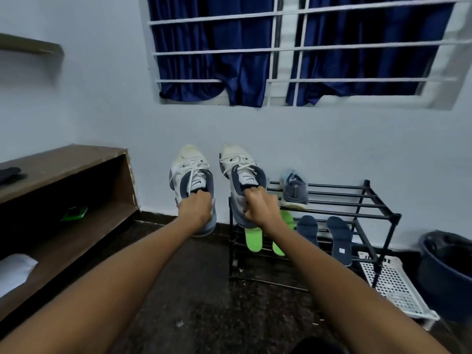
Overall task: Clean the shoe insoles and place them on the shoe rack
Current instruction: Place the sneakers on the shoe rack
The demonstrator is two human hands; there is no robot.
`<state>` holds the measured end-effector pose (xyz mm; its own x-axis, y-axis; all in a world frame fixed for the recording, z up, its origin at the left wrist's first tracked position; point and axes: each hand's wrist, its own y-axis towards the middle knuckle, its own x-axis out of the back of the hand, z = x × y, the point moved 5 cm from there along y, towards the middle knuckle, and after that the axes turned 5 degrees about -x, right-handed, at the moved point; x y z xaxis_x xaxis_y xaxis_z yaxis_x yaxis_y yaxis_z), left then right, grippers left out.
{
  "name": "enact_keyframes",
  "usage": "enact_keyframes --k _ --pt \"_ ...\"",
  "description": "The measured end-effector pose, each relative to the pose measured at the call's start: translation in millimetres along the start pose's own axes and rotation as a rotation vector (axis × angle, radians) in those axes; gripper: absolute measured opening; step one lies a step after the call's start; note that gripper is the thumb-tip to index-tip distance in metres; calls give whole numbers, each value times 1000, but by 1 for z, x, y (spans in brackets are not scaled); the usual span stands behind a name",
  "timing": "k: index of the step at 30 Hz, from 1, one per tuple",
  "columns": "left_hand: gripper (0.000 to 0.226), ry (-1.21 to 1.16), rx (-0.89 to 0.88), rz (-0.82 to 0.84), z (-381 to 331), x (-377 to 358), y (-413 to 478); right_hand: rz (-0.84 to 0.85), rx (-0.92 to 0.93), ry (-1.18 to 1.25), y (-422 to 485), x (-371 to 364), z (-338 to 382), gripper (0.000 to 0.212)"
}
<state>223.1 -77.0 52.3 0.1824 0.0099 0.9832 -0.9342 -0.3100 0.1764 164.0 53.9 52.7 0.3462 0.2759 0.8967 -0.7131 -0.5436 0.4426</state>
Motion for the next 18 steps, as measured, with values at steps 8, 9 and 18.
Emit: enact_keyframes --k 8,9,18 --pt "22 -29 -166 -25 -98 39 37 -34 -161 -50 0 36 -94 24" --pt "22 -51 -192 -30 -113 41 43 -34 -188 -55 -2 39 -109 25" --pt "20 -183 -375 -4 -233 32 93 -12 -358 -142 -16 48 -221 21"
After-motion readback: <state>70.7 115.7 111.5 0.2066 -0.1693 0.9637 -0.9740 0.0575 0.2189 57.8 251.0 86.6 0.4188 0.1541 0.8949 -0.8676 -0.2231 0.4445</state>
